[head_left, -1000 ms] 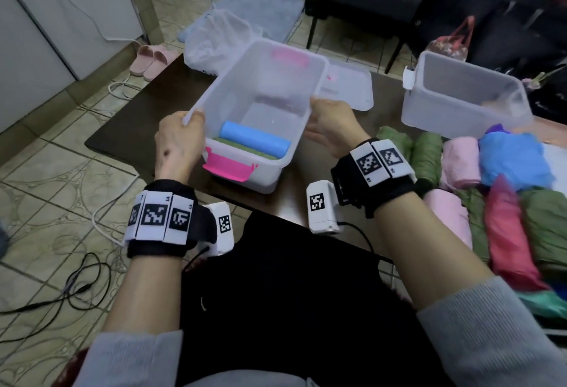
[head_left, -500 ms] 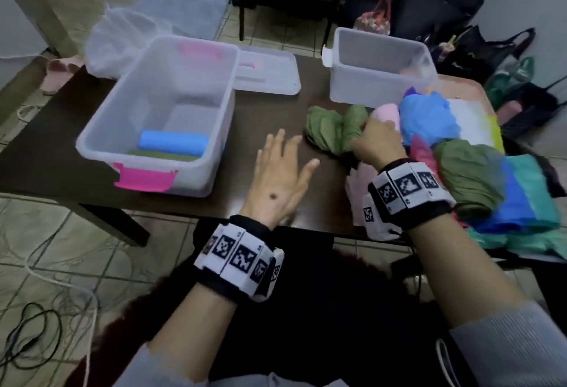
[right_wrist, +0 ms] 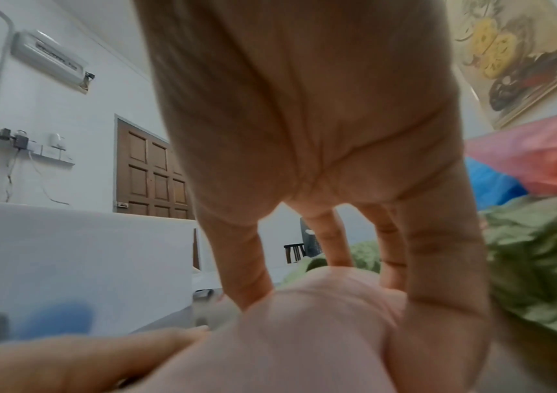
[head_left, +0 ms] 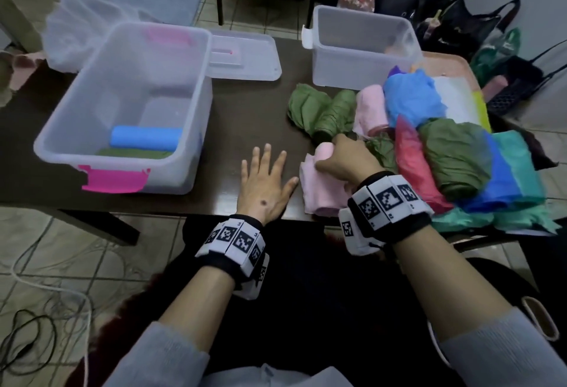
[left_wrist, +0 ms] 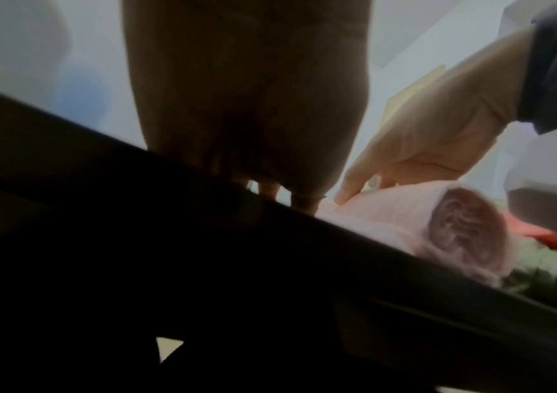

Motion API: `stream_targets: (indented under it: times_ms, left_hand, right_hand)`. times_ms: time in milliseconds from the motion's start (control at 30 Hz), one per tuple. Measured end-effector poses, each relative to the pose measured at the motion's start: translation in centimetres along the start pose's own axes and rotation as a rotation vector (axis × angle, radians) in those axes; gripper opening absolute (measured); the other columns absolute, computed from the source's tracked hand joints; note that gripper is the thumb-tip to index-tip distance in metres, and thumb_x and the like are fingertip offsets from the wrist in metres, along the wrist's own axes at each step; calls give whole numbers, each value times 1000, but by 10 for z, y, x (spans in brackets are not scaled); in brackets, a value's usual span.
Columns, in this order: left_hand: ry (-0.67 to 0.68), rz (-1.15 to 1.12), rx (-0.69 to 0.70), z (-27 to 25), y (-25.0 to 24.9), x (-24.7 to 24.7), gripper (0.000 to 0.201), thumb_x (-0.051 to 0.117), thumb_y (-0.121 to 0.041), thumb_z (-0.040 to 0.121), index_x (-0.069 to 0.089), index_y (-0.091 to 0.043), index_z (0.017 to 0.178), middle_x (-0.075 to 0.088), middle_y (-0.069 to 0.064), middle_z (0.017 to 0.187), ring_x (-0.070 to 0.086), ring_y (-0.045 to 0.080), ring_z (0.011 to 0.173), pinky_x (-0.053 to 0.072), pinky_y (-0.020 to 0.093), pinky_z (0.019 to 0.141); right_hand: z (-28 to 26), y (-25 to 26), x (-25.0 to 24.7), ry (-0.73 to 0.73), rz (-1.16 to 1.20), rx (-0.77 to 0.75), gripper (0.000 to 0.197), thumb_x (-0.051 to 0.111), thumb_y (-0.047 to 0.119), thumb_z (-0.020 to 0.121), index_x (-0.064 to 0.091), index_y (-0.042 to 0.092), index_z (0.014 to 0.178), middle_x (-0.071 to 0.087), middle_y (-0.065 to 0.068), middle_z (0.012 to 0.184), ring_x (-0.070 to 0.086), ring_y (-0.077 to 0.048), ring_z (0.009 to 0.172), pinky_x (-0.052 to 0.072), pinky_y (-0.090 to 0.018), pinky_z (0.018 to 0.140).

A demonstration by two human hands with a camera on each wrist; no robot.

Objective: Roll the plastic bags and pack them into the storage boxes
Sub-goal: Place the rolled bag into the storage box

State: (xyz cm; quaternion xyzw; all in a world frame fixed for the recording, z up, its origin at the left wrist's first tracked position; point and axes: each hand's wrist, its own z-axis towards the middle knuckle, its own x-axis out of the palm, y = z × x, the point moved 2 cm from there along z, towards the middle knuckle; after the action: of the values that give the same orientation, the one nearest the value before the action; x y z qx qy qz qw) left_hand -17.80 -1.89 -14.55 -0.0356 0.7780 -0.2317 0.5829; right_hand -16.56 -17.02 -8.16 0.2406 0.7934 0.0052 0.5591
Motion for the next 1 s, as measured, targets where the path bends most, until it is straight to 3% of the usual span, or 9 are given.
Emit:
stream_targets:
  times_ms: [100,233,367,467,600,667,767,867,1000]
  left_hand:
    - [-106,-197,18,-1,7,-13,47,39,-34,99,38,-18,143,21,9,155,12,24,145,7,35,116]
    - [-213,-280,-90,-7,9,-33,33,51,-35,93,64,-16,115,63,9,116,53,29,113,43,35,93]
    - [-34,-381,-323,-1,10,-42,36,52,-38,91,64,-7,106,63,16,114,57,33,108,44,31,83]
    - [37,-539,-361,8,15,-47,29,55,-36,90,64,-10,79,66,17,102,61,32,98,46,29,78]
    - [72,-755,-358,15,14,-55,24,58,-21,85,58,-17,61,54,7,61,49,23,55,50,31,59]
    - [61,-732,-339,17,10,-62,19,59,-17,85,62,-17,66,59,9,65,53,24,57,46,27,57]
    - [-51,-629,-324,22,3,-74,15,61,-14,86,68,-18,99,66,7,109,63,22,100,51,30,85]
    - [-121,-576,-292,30,-1,-88,25,54,-16,92,63,-15,116,61,9,123,58,23,109,48,31,87]
    - [-184,-494,-238,41,-4,-106,28,50,-11,92,61,-16,117,59,8,126,56,23,112,42,26,82]
  right_hand:
    - [1,14,8,18,86,29,58,56,33,87,36,5,133,39,-26,132,48,-34,115,44,-35,88]
    - [7,27,15,42,264,56,67,61,36,80,33,9,136,39,-24,131,54,-35,111,49,-42,93]
    - [8,35,21,47,581,68,64,62,33,77,37,12,132,45,-16,129,55,-31,107,55,-40,78]
    - [9,34,25,79,843,100,52,60,25,80,38,12,126,50,-13,123,59,-28,97,55,-34,58]
    - [6,29,24,134,1021,99,40,55,16,86,37,10,122,53,-14,110,60,-24,79,55,-33,60]
    - [4,26,23,145,1053,98,44,53,14,87,34,11,127,52,-11,107,59,-23,80,54,-31,58]
    - [3,19,18,-16,707,-1,56,54,15,83,32,11,134,47,-11,123,54,-26,103,51,-35,81]
    - [-13,23,2,-338,116,-379,45,53,3,76,49,12,120,43,-10,123,42,-29,114,38,-39,98]
    - [-26,36,-1,-117,-366,-764,51,48,2,79,54,27,122,54,5,119,43,-20,114,33,-35,91]
